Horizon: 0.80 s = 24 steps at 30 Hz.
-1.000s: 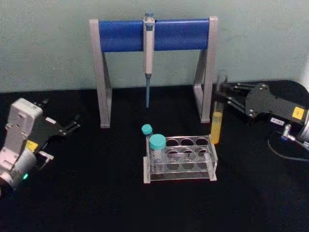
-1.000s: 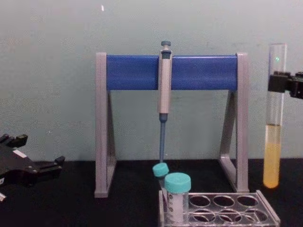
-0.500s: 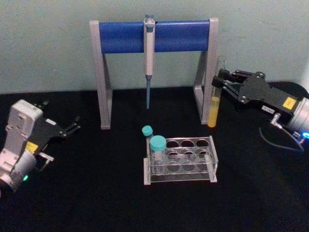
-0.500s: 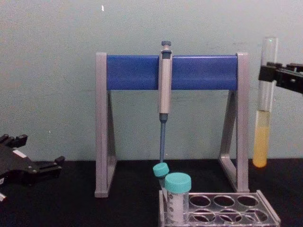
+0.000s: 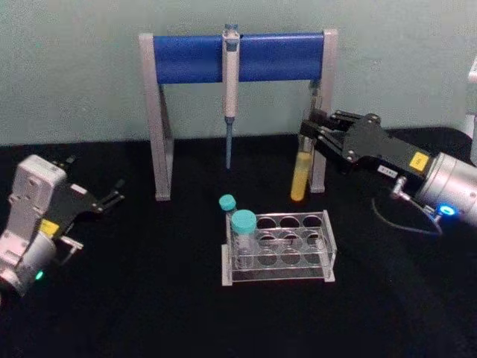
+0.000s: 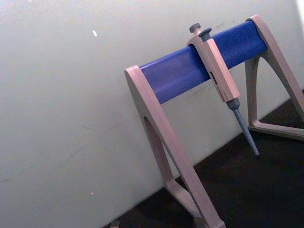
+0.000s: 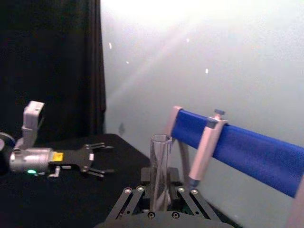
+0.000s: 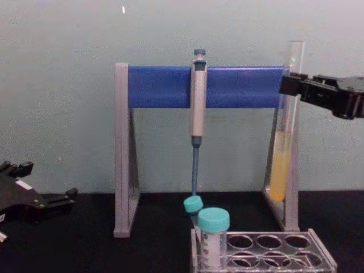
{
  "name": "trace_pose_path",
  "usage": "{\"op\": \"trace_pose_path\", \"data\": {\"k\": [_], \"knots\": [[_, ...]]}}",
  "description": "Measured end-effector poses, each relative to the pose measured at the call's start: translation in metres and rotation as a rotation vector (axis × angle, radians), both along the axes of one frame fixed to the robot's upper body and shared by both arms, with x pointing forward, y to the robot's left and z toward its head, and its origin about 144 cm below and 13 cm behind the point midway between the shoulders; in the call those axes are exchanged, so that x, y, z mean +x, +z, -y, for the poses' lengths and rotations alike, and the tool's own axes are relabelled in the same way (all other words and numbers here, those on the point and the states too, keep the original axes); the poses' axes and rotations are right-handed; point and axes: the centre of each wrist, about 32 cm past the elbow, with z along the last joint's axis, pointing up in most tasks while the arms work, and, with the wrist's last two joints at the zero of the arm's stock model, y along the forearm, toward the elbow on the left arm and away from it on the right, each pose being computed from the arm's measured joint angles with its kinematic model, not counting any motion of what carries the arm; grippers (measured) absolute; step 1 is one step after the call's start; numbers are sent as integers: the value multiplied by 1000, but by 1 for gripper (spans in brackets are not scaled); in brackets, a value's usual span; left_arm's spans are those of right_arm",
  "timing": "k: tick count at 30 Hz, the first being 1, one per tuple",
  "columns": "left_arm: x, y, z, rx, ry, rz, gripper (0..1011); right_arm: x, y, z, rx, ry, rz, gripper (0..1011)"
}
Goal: Pick up the test tube from the test tube rack, shake it, then place it back into the test tube rack.
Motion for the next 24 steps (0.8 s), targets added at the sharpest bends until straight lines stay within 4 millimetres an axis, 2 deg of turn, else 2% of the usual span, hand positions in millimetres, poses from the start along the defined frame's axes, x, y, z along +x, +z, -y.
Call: {"op": "trace_pose_path", "data": {"k": [24], "knots": [[0,0,0,0,0,0,1001,-2,-16,-2,2,49,-36,228]]}}
